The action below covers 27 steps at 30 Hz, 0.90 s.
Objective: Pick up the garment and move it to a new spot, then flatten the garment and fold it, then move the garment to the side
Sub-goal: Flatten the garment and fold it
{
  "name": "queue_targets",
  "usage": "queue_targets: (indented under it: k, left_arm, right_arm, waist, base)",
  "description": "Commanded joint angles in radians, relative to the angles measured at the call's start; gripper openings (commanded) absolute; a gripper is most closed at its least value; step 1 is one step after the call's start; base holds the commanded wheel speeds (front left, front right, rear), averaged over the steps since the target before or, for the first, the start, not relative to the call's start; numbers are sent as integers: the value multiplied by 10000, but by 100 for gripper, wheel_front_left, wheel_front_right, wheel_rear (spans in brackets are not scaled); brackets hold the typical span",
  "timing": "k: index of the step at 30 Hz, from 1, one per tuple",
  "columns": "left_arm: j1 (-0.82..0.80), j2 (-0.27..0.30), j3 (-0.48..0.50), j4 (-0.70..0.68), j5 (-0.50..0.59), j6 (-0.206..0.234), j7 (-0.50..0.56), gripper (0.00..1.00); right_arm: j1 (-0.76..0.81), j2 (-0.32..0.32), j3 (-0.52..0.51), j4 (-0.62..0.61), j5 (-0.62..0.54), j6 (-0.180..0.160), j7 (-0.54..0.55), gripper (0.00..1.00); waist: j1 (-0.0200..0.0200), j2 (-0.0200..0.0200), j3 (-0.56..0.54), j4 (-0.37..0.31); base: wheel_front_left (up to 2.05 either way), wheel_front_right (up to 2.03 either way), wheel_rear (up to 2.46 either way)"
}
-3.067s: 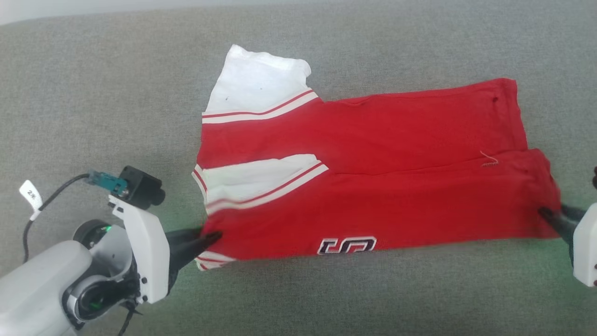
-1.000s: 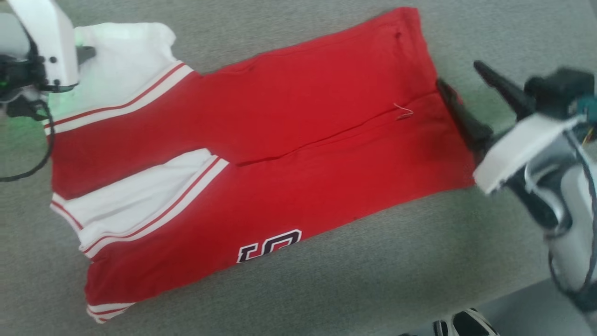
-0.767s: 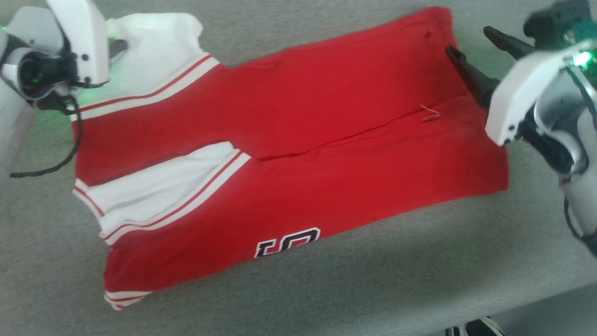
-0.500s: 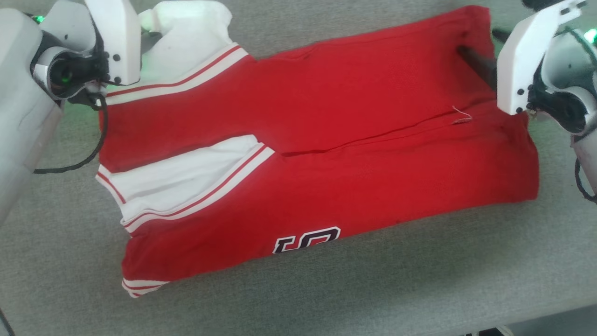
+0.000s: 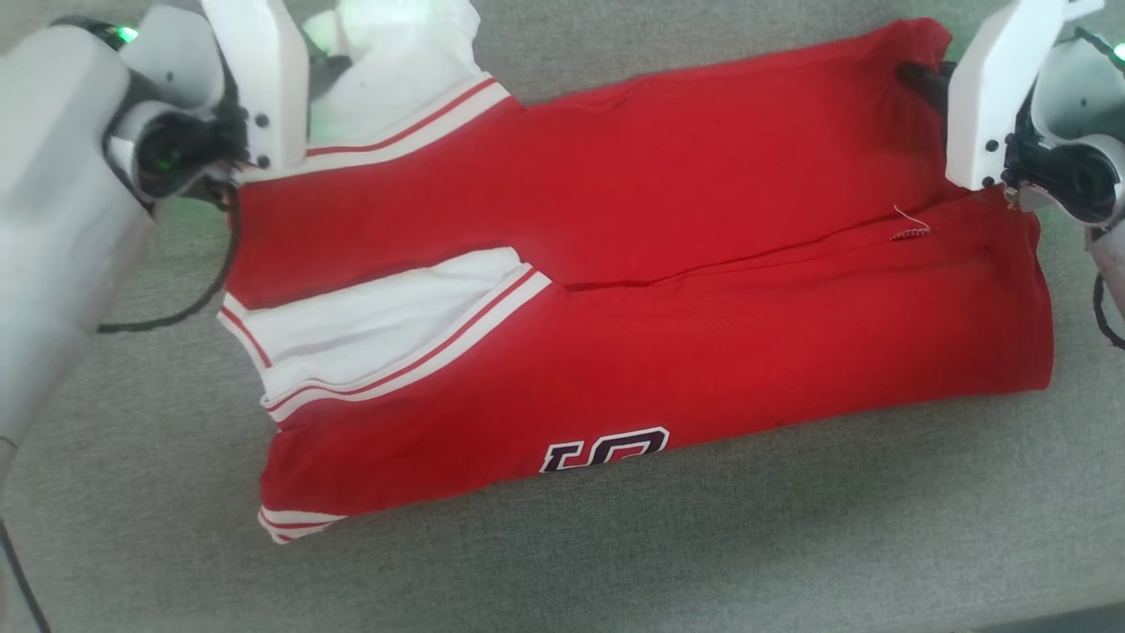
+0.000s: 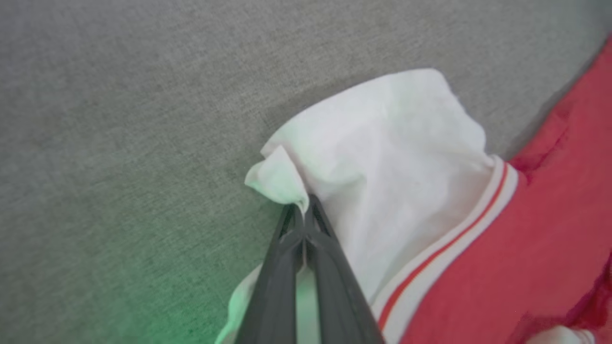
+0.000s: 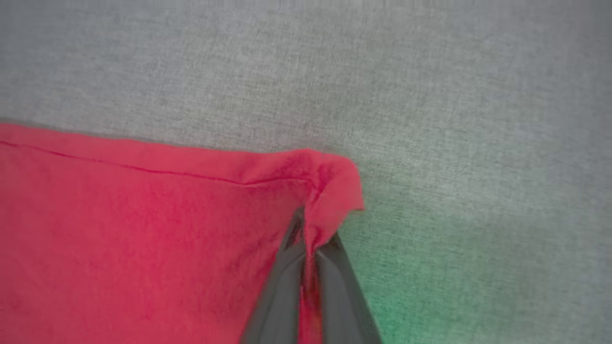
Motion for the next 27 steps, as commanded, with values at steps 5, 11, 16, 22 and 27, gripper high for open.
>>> queue_targets:
  k: [5, 11, 16, 22, 27]
  left_arm:
    - [418, -44, -148, -390, -317, -18, -669, 0]
    - [1054, 68, -89, -1204, -844, -19, -1910, 0]
    - [1900, 563, -275, -2603, -1179, -17, -2675, 0]
    - [3206, 1457, -643, -4522, -1281, -17, -3699, 0]
    - [4513, 2259, -721, -5682, -1507, -18, -4842, 0]
  right_arm:
    - [228, -261, 150, 166, 395, -19, -844, 0]
    - [1187, -952, 729, -546, 896, -19, -1652, 0]
    - [2237, -1694, 1149, -1350, 1259, -18, -2126, 0]
    - [3475, -2656, 1416, -2374, 1381, -19, -2732, 0]
    - [4481, -3190, 1210, -2829, 1517, -19, -3200, 0]
  waist:
    - [0, 0, -588, 291]
    - [0, 0, -1742, 717]
    - [0, 0, -2619, 998]
    - [0, 0, -3124, 1202]
    - [0, 0, -3280, 1305]
  base:
    - [0, 0, 0]
    - [0, 0, 0]
    - [0, 0, 0]
    - [0, 0, 0]
    - [0, 0, 0]
